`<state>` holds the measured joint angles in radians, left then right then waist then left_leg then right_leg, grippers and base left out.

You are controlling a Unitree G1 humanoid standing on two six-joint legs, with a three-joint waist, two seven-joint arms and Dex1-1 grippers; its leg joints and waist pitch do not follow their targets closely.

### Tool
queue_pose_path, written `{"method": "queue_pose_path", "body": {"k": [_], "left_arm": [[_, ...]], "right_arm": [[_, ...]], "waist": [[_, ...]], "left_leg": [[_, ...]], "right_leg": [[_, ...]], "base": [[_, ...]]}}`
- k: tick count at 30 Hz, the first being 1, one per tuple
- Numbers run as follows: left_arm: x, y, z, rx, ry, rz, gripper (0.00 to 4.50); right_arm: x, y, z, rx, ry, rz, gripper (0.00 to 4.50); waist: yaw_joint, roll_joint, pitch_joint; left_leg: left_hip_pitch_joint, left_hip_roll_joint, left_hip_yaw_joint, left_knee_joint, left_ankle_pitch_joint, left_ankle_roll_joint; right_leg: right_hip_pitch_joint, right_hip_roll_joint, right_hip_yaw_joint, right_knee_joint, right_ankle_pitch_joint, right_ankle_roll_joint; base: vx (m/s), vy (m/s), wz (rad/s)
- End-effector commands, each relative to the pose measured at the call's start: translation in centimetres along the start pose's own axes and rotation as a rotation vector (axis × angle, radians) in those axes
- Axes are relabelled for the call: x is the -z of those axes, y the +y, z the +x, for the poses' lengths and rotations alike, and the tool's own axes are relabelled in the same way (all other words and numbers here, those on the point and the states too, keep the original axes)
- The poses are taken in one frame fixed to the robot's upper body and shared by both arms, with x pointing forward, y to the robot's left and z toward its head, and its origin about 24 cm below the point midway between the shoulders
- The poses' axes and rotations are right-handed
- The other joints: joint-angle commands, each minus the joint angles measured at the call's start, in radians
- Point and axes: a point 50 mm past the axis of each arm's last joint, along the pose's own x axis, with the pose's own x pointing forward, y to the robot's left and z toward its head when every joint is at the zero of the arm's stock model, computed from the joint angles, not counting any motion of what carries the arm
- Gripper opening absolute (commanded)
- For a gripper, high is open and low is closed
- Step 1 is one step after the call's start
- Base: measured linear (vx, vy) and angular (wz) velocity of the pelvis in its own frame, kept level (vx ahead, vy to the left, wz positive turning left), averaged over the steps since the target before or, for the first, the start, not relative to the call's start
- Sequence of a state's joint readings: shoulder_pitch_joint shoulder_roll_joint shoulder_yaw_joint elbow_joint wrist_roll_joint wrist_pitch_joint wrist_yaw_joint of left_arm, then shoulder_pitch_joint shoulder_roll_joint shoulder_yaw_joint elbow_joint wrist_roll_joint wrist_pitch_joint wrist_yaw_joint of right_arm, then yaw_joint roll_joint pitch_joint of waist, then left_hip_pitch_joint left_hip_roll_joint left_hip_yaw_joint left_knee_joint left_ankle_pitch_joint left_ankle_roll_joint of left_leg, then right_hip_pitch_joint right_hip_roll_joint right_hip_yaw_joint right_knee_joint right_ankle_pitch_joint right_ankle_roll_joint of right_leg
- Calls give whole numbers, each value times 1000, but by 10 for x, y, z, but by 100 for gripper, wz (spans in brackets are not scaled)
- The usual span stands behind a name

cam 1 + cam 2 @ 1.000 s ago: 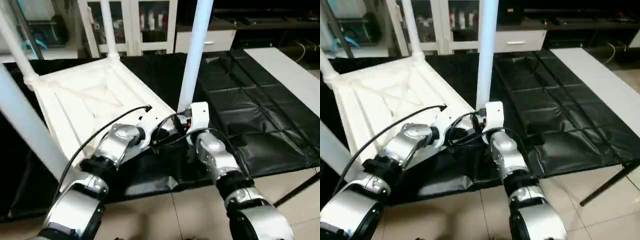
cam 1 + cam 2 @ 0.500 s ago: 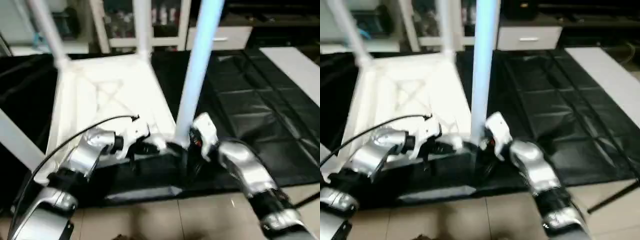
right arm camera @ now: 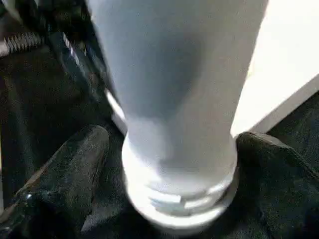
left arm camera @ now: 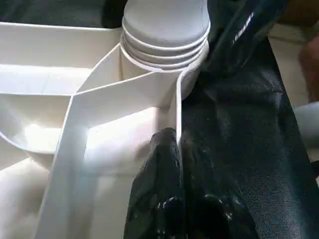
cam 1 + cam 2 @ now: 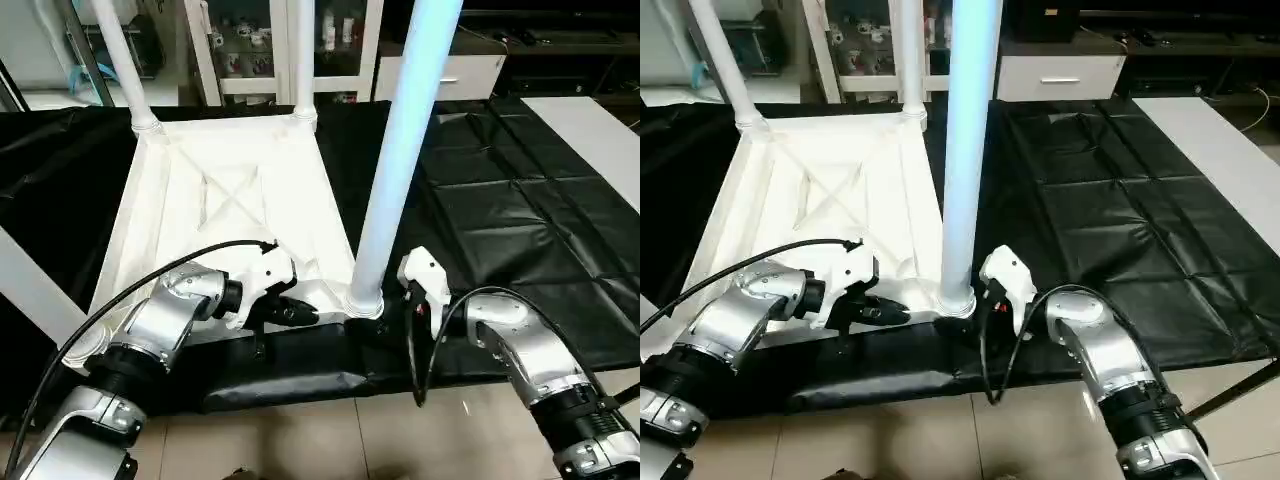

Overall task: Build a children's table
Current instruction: Rotate leg to tighten

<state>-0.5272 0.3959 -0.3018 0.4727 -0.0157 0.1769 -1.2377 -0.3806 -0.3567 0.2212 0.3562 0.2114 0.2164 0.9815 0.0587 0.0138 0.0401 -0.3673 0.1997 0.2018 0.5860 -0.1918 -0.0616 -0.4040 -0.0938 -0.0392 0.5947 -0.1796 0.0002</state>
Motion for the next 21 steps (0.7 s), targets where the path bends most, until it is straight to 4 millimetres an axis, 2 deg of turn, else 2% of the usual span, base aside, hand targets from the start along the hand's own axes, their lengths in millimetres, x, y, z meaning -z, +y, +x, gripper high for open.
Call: {"method": "queue_pose_path", "body": {"k": [1,2,5,6,8,9,10,17,18,21], "left_arm": [[3,-6,9,47,11,-17,0],[3,-6,10,46,11,-17,0],[4,-7,10,50,10,-21,0],[4,-7,10,51,10,-22,0],[5,-7,10,52,12,-23,0],[5,-7,9,53,13,-25,0],[5,-6,9,52,14,-26,0],[7,-6,9,42,16,-35,0],[7,-7,9,44,14,-37,0],[6,-7,9,54,11,-41,0]], "right_arm": [[-7,-4,-2,18,-30,2,438],[-6,-4,-2,19,-29,6,403],[0,-2,0,13,-10,20,403],[2,-2,1,12,-5,25,388],[3,-2,1,14,0,23,358],[3,-2,0,16,6,19,358],[4,-4,-1,19,9,19,352],[2,-5,1,10,10,18,292],[1,-5,1,9,7,19,285],[0,-4,3,0,-3,23,277]], "waist": [[-3,-4,-55],[-3,-4,-56],[-3,-3,-57],[-4,1,-56],[-4,-1,-57],[-4,-1,-57],[-4,-10,-57],[-4,-3,-57],[-3,2,-57],[-4,-2,-58]], "left_leg": [[16,30,-12,-75,-220,25],[16,30,-12,-74,-218,25],[16,29,-12,-73,-208,26],[17,29,-11,-73,-213,24],[17,29,-11,-73,-213,23],[16,29,-11,-73,-210,23],[16,29,-10,-72,-207,26],[15,29,-11,-71,-201,30],[16,29,-12,-72,-206,27],[16,28,-11,-71,-208,25]], "right_leg": [[39,-39,29,-60,-154,-231],[39,-40,30,-60,-152,-231],[39,-39,29,-58,-137,-232],[39,-38,29,-59,-139,-233],[40,-38,29,-58,-134,-236],[41,-38,28,-57,-131,-236],[41,-38,28,-58,-129,-236],[41,-39,28,-57,-133,-238],[41,-39,28,-57,-134,-238],[42,-38,28,-56,-130,-239]], "base": [[0,0,0],[0,0,0],[0,0,0],[0,0,0],[0,0,0],[0,0,0],[0,0,0],[0,0,0],[0,0,0],[0,0,0]]}}
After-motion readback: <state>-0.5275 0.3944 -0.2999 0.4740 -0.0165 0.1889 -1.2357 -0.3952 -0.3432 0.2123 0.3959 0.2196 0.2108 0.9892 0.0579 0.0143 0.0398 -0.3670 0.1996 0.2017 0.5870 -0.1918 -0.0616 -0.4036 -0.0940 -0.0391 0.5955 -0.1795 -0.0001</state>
